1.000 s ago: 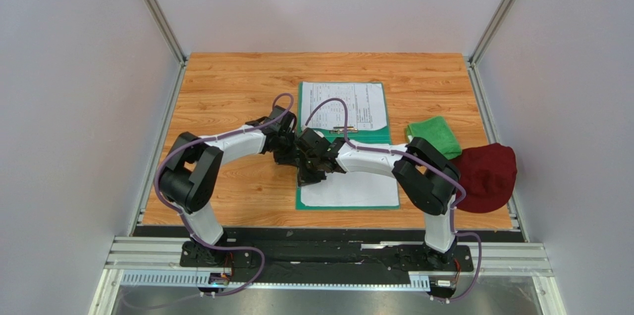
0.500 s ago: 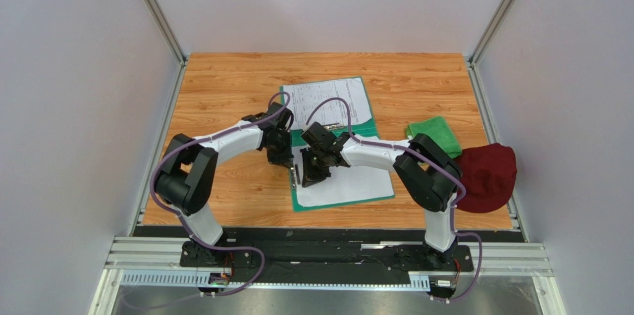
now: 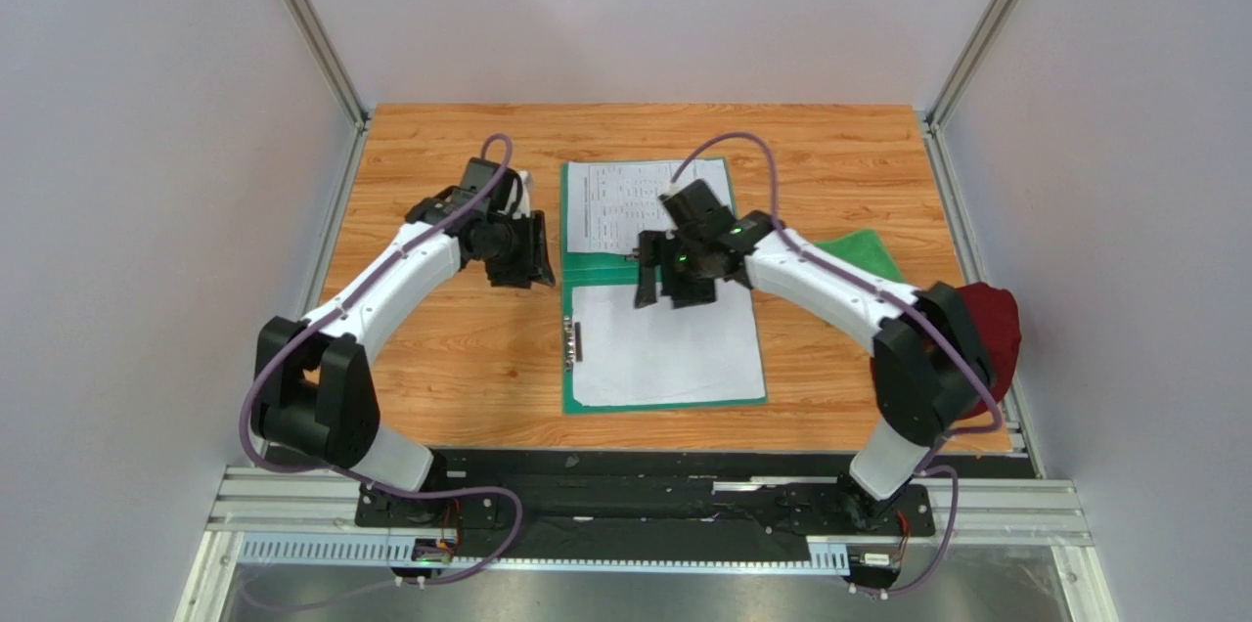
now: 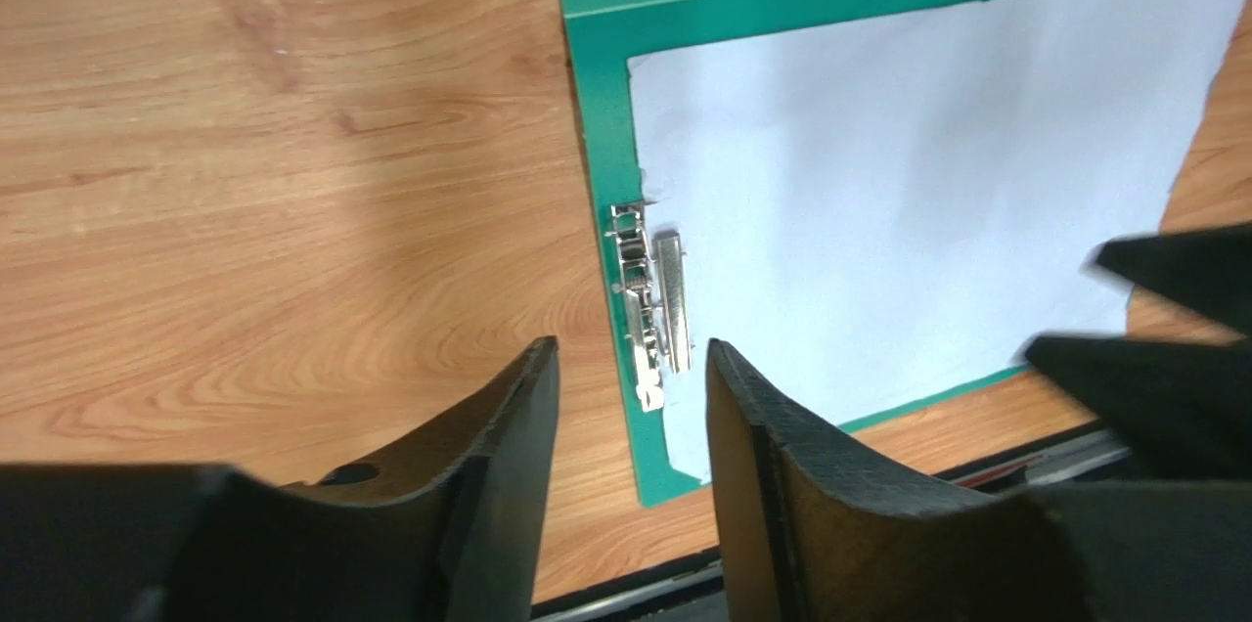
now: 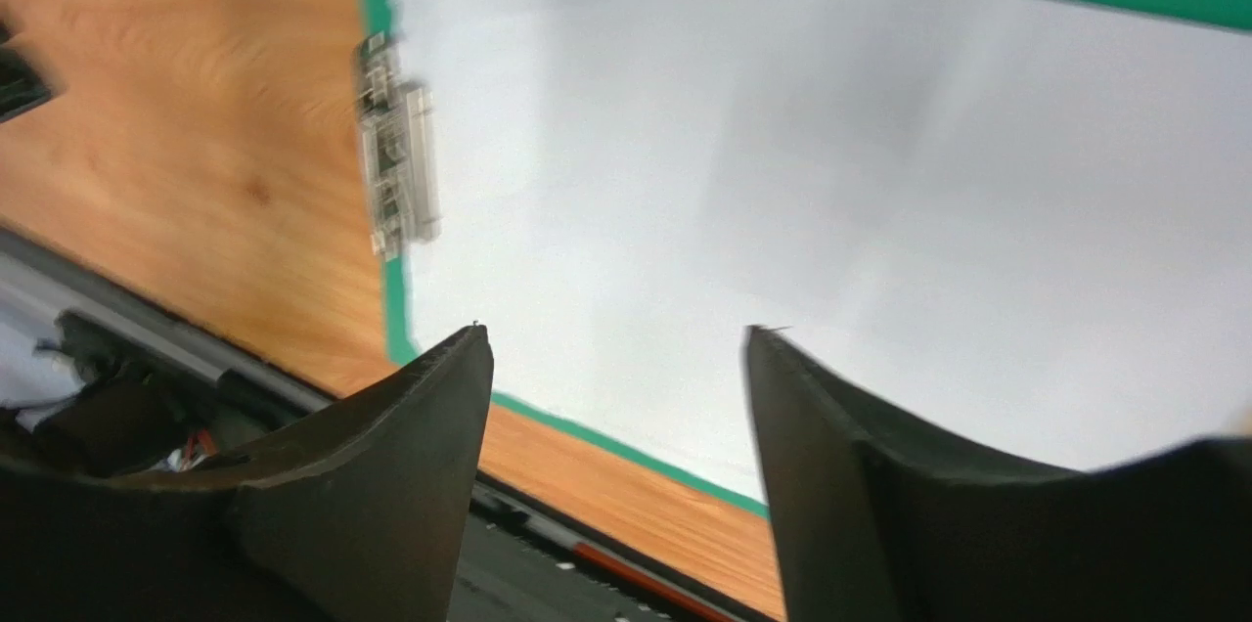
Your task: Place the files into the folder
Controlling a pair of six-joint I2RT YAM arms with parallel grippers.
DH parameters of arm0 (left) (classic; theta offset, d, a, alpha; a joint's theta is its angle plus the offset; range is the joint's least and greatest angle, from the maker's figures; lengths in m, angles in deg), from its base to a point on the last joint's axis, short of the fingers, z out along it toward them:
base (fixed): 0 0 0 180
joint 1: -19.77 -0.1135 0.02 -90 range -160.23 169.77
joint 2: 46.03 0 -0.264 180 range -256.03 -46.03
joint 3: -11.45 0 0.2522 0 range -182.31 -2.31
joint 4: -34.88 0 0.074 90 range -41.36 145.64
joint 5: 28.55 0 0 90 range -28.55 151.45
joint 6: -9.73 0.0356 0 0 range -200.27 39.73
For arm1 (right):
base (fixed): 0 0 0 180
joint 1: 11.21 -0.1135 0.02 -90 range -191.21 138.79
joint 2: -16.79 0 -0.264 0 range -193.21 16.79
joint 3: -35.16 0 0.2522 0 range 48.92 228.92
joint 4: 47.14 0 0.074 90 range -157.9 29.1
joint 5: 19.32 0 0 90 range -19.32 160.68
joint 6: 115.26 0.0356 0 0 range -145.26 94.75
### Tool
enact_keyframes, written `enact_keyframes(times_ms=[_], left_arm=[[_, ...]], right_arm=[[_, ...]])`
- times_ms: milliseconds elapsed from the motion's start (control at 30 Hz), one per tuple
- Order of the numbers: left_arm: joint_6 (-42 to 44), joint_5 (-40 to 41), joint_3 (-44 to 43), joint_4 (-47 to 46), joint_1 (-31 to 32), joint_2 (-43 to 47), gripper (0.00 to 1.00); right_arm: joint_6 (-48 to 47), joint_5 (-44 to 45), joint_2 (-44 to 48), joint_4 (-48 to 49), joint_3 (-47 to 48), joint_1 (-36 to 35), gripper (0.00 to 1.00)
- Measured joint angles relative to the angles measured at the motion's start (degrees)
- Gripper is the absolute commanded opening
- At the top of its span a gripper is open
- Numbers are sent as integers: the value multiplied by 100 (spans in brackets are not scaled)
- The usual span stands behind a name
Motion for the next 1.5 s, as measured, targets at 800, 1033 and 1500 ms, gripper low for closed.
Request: enact_keyframes(times_ms=[800, 1033, 1500], left_arm=[[-863, -1906, 2881, -2085, -372, 1491, 56], [-841, -1915, 2876, -1958, -372, 1696, 56], [-911, -2140, 2616, -1405, -372, 2745, 55]], right_arm=[[-1102, -820, -411, 1305, -1080, 2953, 68], [-728, -1980, -444, 2253, -1624, 3211, 57], [848, -3373, -317, 4251, -3093, 3180, 50]])
